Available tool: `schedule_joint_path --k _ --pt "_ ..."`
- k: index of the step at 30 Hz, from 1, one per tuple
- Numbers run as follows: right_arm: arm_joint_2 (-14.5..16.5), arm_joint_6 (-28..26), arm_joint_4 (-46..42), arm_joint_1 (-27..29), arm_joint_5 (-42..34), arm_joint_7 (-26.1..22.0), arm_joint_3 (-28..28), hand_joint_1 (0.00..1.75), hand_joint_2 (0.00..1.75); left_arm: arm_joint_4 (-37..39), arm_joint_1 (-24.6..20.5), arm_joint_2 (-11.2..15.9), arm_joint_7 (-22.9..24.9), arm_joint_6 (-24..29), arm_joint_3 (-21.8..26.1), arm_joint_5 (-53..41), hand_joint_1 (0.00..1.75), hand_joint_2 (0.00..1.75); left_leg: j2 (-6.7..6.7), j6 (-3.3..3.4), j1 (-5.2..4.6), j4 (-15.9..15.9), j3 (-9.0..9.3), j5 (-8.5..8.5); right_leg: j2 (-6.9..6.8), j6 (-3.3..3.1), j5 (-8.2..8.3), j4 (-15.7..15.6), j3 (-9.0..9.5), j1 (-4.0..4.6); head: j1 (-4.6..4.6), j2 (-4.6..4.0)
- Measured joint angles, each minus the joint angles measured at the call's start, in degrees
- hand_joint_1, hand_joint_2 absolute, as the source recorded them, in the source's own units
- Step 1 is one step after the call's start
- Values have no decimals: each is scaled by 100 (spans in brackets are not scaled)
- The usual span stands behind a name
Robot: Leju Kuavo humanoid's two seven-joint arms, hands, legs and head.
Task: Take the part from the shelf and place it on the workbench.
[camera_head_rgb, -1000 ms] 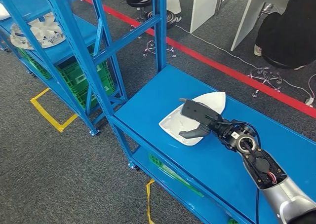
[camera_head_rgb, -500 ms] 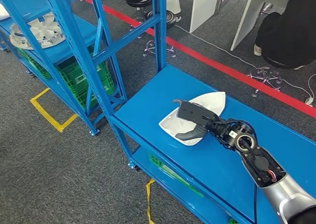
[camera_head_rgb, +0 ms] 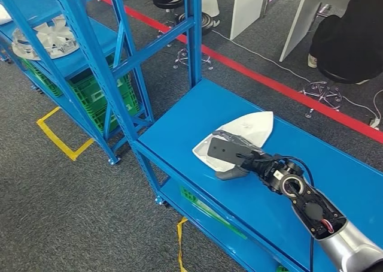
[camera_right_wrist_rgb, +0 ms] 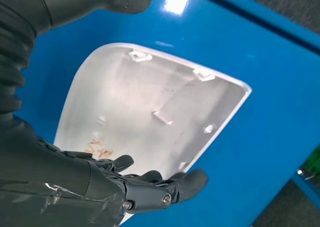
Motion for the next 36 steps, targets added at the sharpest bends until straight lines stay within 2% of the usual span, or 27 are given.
schedule_joint_path --k 7,22,36 --pt "62 -486 -61 171 872 191 237 0 175 0 18 -2 -2 23 0 44 0 0 0 0 0 -1 0 0 0 0 0 0 1 0 -1 0" --pt "140 -538 -55 191 1116 202 434 0 175 0 5 -2 0 5 -1 2 0 0 0 0 0 0 0 0 -1 0 0 0 1 0 -1 0" --pt "275 -613 488 -173 1752 -260 405 0 175 0 -72 -26 9 -33 -11 -21 0 0 0 -1 0 0 1 1 0 -1 1 0 2 0 0 0"
